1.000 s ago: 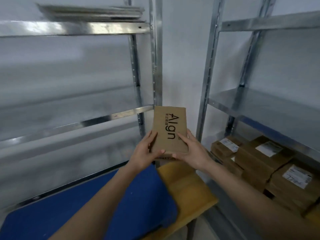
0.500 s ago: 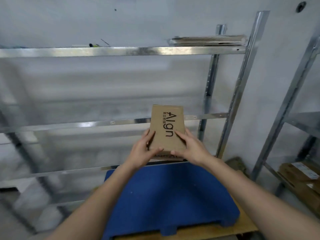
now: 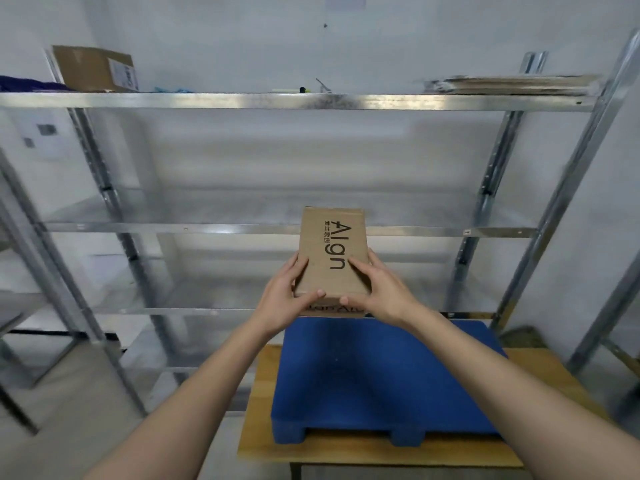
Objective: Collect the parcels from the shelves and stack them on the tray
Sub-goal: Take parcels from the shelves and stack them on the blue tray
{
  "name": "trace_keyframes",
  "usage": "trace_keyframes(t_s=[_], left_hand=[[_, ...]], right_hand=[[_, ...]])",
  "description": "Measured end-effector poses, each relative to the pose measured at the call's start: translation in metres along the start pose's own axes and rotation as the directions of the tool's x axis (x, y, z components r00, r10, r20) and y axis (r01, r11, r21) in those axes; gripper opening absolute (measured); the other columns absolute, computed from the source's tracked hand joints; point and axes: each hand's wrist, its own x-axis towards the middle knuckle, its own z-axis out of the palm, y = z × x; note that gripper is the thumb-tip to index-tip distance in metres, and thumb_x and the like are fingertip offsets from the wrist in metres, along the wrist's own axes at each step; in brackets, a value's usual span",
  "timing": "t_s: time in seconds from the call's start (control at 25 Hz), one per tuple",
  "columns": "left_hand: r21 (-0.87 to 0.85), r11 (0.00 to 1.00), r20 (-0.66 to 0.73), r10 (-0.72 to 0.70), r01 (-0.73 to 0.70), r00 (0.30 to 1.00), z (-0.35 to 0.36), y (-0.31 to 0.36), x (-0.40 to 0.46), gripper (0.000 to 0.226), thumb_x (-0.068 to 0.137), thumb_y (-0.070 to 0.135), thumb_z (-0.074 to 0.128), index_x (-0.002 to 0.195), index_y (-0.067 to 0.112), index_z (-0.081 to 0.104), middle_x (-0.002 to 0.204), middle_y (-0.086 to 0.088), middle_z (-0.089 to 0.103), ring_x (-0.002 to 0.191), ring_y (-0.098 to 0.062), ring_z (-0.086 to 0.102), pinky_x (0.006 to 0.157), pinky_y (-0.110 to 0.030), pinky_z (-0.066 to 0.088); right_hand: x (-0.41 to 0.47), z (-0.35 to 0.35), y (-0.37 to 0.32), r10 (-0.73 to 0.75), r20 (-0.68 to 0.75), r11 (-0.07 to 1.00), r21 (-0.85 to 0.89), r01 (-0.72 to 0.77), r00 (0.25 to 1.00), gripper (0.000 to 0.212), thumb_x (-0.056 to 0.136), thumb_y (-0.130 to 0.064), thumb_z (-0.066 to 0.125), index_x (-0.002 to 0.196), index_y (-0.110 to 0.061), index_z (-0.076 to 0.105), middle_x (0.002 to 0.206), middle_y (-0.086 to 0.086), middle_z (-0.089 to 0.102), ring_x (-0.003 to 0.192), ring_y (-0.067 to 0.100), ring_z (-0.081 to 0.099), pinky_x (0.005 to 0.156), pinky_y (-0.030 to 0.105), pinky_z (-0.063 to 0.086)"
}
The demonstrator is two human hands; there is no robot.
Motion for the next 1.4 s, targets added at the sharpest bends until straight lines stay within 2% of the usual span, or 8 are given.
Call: trace_keyframes(t_s=[0.24, 0.44, 0.56, 0.76, 0.92, 1.04, 1.28, 1.4], left_hand=[[-0.023, 0.997, -0.014, -0.069, 0.069, 0.998, -0.021, -0.029, -0.017, 0.076, 0.086, 0.025, 0.075, 0.150, 0.017, 0.035, 0.133, 0.035, 0.025, 0.119, 0.019, 0.027, 0.093, 0.005, 0.030], [-0.028, 0.992, -0.007, -0.120, 0.119, 0.993, -0.011, -0.053, -0.012, 0.076, 0.086, 0.026, 0.074, 0.150, 0.021, 0.034, 0.136, 0.035, 0.027, 0.126, 0.002, 0.035, 0.080, 0.004, 0.039], [-0.039, 0.984, 0.012, -0.172, 0.173, 0.985, 0.002, -0.072, -0.004, 0.077, 0.086, 0.025, 0.074, 0.150, 0.022, 0.033, 0.143, 0.025, 0.028, 0.128, -0.001, 0.036, 0.081, 0.001, 0.042], [-0.039, 0.972, 0.043, -0.231, 0.233, 0.972, 0.032, -0.108, 0.003, 0.075, 0.086, 0.026, 0.074, 0.150, 0.021, 0.034, 0.127, 0.044, 0.025, 0.122, 0.007, 0.035, 0.081, 0.001, 0.041], [-0.012, 0.960, 0.058, -0.278, 0.279, 0.959, 0.055, -0.144, -0.002, 0.081, 0.084, 0.035, 0.075, 0.152, 0.020, 0.033, 0.144, 0.030, 0.027, 0.131, 0.000, 0.036, 0.100, -0.014, 0.042], [-0.042, 0.951, 0.105, -0.302, 0.308, 0.948, 0.071, -0.173, -0.008, 0.078, 0.085, 0.031, 0.075, 0.151, 0.020, 0.033, 0.129, 0.040, 0.030, 0.122, 0.007, 0.037, 0.086, 0.002, 0.038], [-0.057, 0.921, 0.156, -0.374, 0.387, 0.914, 0.102, -0.238, -0.030, 0.073, 0.087, 0.028, 0.073, 0.144, 0.035, 0.027, 0.120, 0.047, 0.019, 0.119, 0.007, 0.034, 0.078, 0.008, 0.031], [-0.037, 0.913, 0.200, -0.392, 0.406, 0.898, 0.119, -0.274, -0.044, 0.073, 0.086, 0.034, 0.073, 0.140, 0.044, 0.025, 0.126, 0.048, 0.021, 0.121, 0.003, 0.039, 0.086, 0.002, 0.035]], right_hand=[[0.009, 0.034, -0.018, -0.040, 0.061, 0.999, 0.033, 0.038, 0.997, 0.093, 0.080, -0.037, 0.082, 0.156, -0.021, 0.030, 0.162, -0.010, 0.020, 0.145, 0.016, 0.029, 0.117, 0.031, 0.026], [0.031, 0.060, 0.003, -0.033, 0.127, 0.997, 0.080, 0.022, 0.991, 0.095, 0.080, -0.036, 0.082, 0.156, -0.019, 0.029, 0.159, -0.012, 0.022, 0.144, 0.014, 0.030, 0.116, 0.028, 0.025], [0.045, 0.075, 0.022, -0.002, 0.157, 0.996, 0.085, -0.011, 0.988, 0.095, 0.078, -0.039, 0.083, 0.156, -0.022, 0.031, 0.158, -0.012, 0.025, 0.142, 0.016, 0.034, 0.118, 0.035, 0.032], [0.057, 0.101, 0.058, 0.071, 0.216, 0.997, 0.027, -0.078, 0.974, 0.097, 0.079, -0.047, 0.080, 0.157, -0.030, 0.027, 0.166, -0.008, 0.010, 0.148, 0.022, 0.027, 0.118, 0.039, 0.030], [0.061, 0.133, 0.086, 0.113, 0.271, 0.992, 0.021, -0.123, 0.956, 0.098, 0.076, -0.053, 0.079, 0.157, -0.033, 0.027, 0.162, -0.019, 0.014, 0.143, 0.019, 0.036, 0.113, 0.042, 0.038], [0.063, 0.163, 0.105, 0.126, 0.308, 0.989, 0.035, -0.144, 0.943, 0.094, 0.080, -0.047, 0.079, 0.157, -0.033, 0.027, 0.161, -0.021, 0.014, 0.140, 0.015, 0.036, 0.111, 0.036, 0.037], [0.057, 0.238, 0.146, 0.191, 0.390, 0.971, 0.057, -0.231, 0.901, 0.095, 0.082, -0.042, 0.079, 0.158, -0.029, 0.023, 0.166, -0.009, 0.007, 0.149, 0.017, 0.021, 0.117, 0.034, 0.027], [0.051, 0.271, 0.163, 0.225, 0.429, 0.960, 0.056, -0.275, 0.875, 0.095, 0.081, -0.045, 0.078, 0.158, -0.030, 0.023, 0.166, -0.007, 0.007, 0.149, 0.018, 0.023, 0.119, 0.038, 0.030]])
